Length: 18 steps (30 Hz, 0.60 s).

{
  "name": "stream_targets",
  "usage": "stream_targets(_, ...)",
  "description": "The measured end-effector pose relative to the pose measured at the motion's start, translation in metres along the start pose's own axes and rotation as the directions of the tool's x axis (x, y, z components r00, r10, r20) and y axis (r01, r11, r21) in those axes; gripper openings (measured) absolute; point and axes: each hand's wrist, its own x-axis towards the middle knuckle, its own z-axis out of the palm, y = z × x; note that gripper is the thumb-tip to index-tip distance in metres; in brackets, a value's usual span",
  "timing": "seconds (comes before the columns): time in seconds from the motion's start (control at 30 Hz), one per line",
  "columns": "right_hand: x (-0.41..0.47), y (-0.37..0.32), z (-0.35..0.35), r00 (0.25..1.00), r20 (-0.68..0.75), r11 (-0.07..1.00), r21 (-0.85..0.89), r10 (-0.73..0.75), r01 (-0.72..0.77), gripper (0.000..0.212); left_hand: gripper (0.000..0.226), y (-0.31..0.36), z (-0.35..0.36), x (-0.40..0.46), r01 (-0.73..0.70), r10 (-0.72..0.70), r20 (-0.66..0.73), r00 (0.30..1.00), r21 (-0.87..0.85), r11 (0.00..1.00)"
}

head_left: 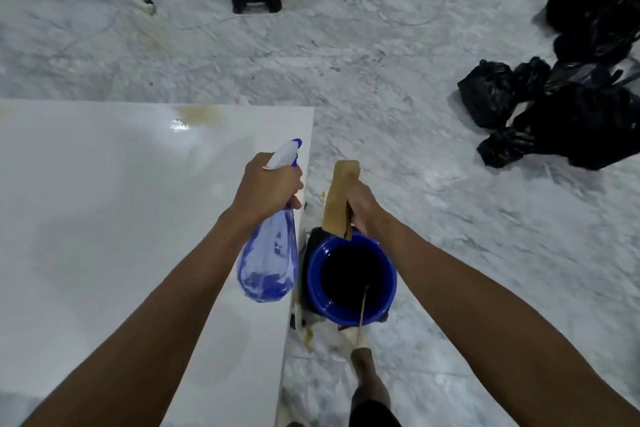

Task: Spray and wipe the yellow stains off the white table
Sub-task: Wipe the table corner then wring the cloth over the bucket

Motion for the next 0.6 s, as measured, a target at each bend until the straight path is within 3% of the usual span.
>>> stream_targets(0.07,0.022,-0.033,0.009,0.980,-0.070,0.974,-0.143,-0.186,0.175,0.068,0.034,0.006,-0.001,0.019,-0.008,0.008,-0.015,1.000,0.003,1.000)
stream_targets(0.13,0.052,-0.071,0.021,0.888,-0.040,0.861,-0.266,-0.459,0.433,0.055,0.035,0.010,-0.003,0.036,-0.026,0.026,-0.033,0.999,0.022,0.999)
stream_targets(0.2,0.095,-0.101,0.036,0.805,-0.051,0.739,-0.432,-0.592,0.516,0.052,0.034,0.010,-0.004,0.052,-0.041,0.043,-0.057,0.997,0.034,0.999)
stream_targets(0.27,0.142,-0.120,0.055,0.777,-0.065,0.621,-0.644,-0.627,0.447,0.053,0.027,0.007,-0.004,0.067,-0.045,0.049,-0.076,0.996,0.042,0.998)
stream_targets(0.33,0.181,-0.123,0.077,0.781,-0.006,0.434,-0.834,-0.625,0.341,0.057,0.015,0.000,-0.003,0.080,-0.044,0.047,-0.080,0.996,0.041,0.998)
stream_targets(0.43,0.212,-0.103,0.095,0.813,0.131,0.173,-0.946,-0.568,0.273,0.066,0.018,-0.009,-0.002,0.096,-0.035,0.039,-0.085,0.996,0.053,0.998)
stream_targets(0.53,0.217,-0.085,0.096,0.774,0.153,0.056,-0.970,-0.615,0.236,0.061,0.019,-0.020,-0.001,0.106,-0.017,0.024,-0.079,0.997,0.081,0.997)
stream_targets(0.6,0.211,-0.088,0.095,0.752,0.170,0.036,-0.968,-0.637,0.249,0.056,0.020,-0.027,0.000,0.108,-0.001,0.009,-0.075,0.997,0.105,0.994)
